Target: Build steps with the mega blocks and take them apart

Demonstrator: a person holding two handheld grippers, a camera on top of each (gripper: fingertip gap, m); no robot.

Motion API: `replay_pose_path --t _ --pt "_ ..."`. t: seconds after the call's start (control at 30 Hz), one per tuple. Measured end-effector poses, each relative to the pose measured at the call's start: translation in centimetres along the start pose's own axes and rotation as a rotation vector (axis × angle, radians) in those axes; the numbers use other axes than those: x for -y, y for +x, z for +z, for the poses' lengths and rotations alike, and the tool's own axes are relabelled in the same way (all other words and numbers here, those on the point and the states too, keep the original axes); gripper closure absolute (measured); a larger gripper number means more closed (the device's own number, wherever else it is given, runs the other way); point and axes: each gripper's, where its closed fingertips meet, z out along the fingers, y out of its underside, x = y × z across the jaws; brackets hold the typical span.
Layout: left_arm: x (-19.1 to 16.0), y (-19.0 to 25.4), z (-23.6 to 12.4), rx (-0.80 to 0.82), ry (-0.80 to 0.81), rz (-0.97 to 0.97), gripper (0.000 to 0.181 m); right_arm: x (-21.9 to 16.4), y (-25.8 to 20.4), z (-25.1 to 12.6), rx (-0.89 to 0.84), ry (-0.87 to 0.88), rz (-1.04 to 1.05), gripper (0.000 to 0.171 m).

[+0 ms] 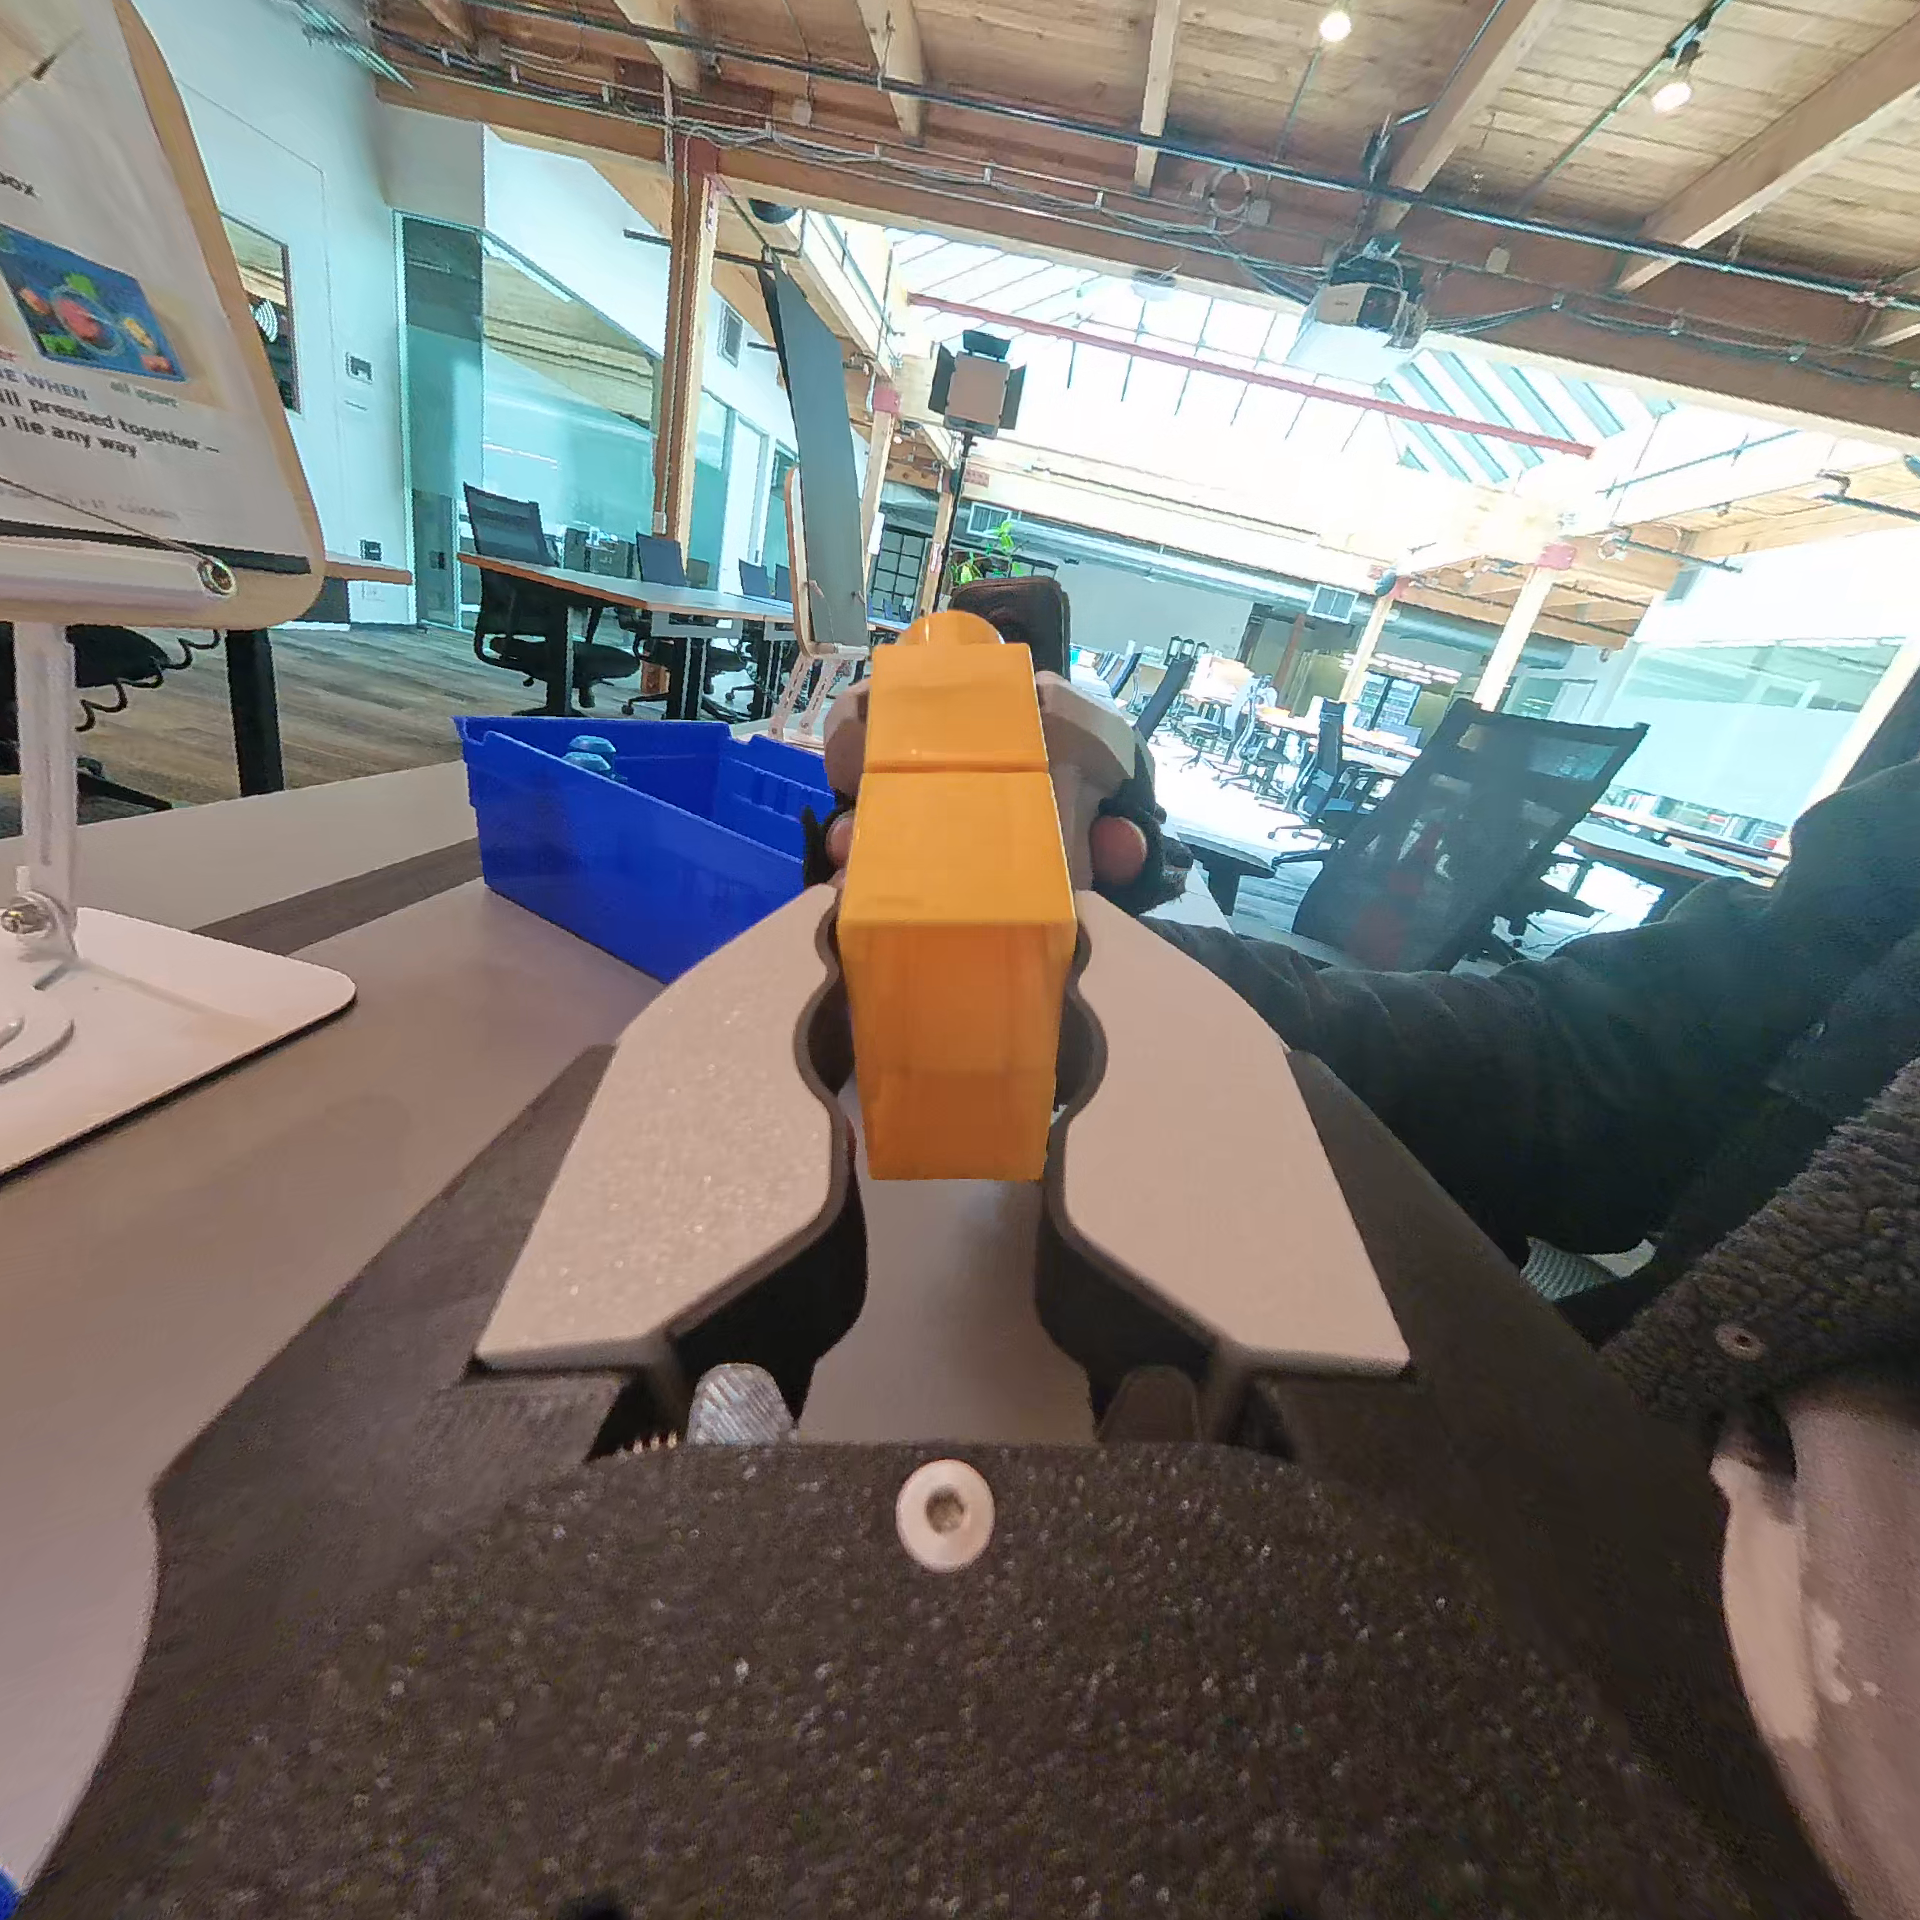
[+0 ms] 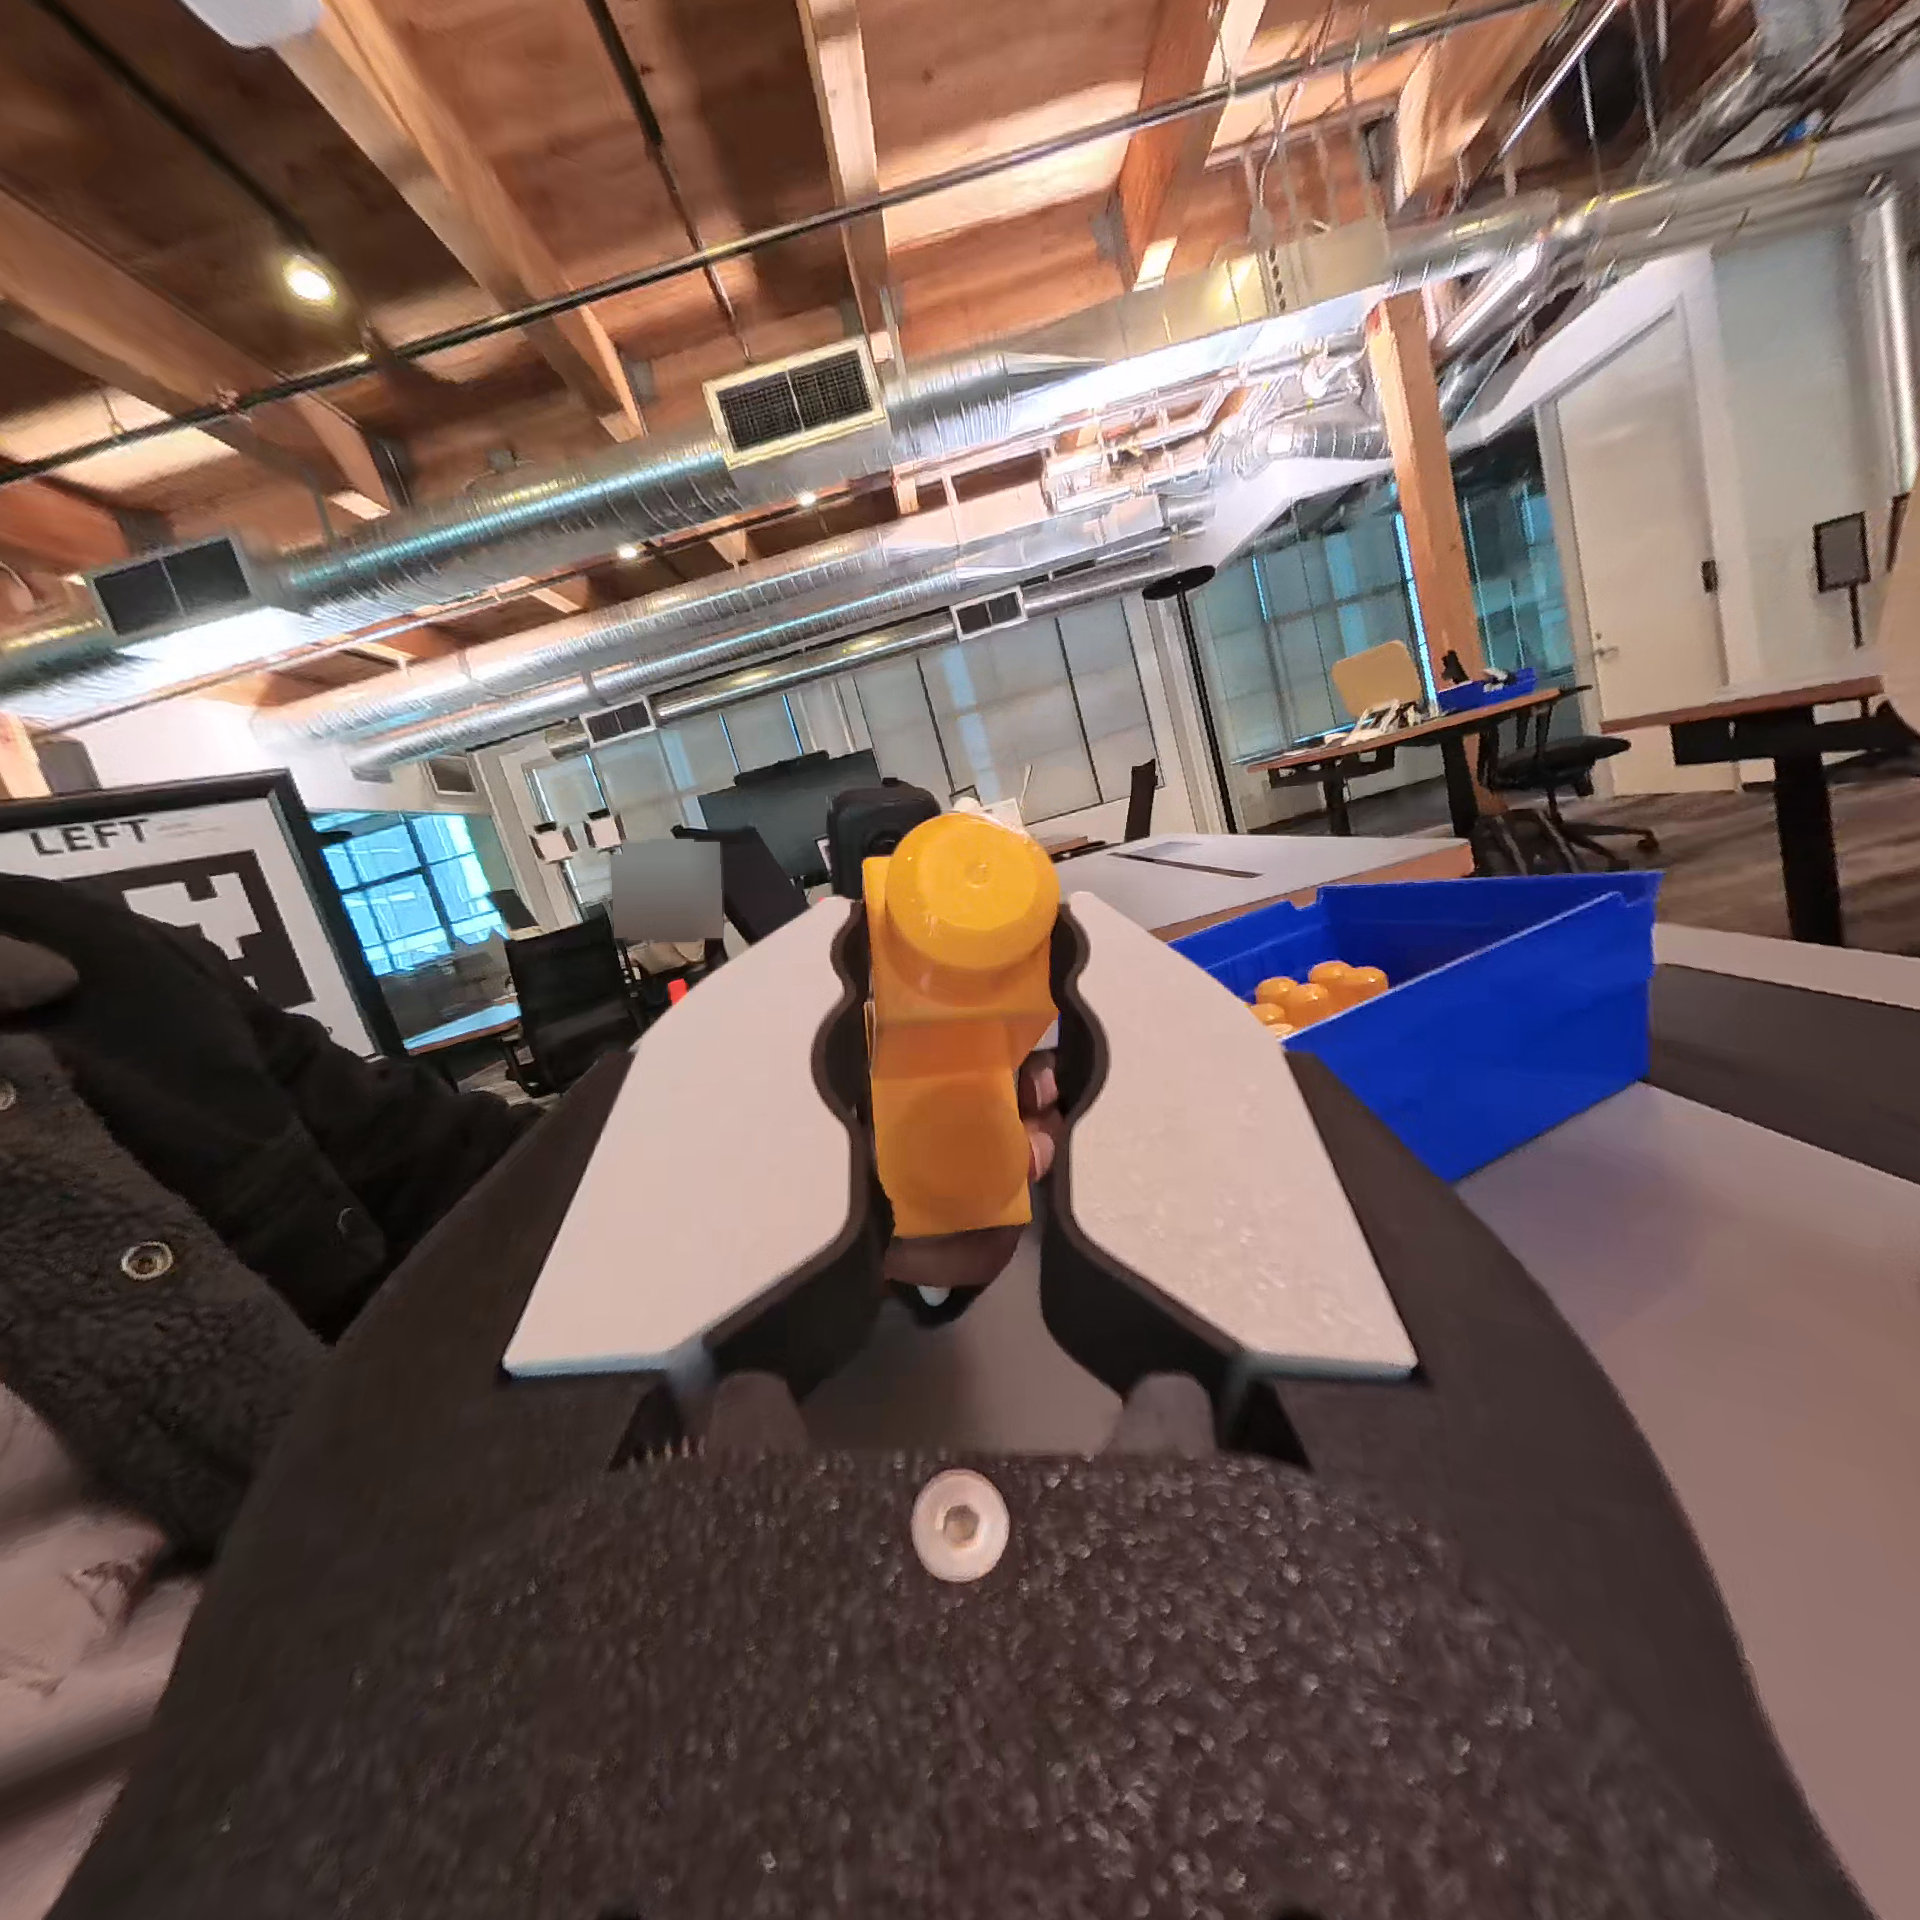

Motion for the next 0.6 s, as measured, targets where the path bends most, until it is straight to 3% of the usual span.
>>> replay_pose_path --t 0.4,0.6 --pt "-0.6 -0.2 0.2 0.009 -0.002 -0.028 0.145 -1.0 0.4 0.0 0.014 -0.023 0.045 0.138" --pt "-1.5 -0.4 0.2 0.020 -0.066 0.000 0.145 -1.6 0.4 -0.3 0.008 -0.117 -0.006 0.138"
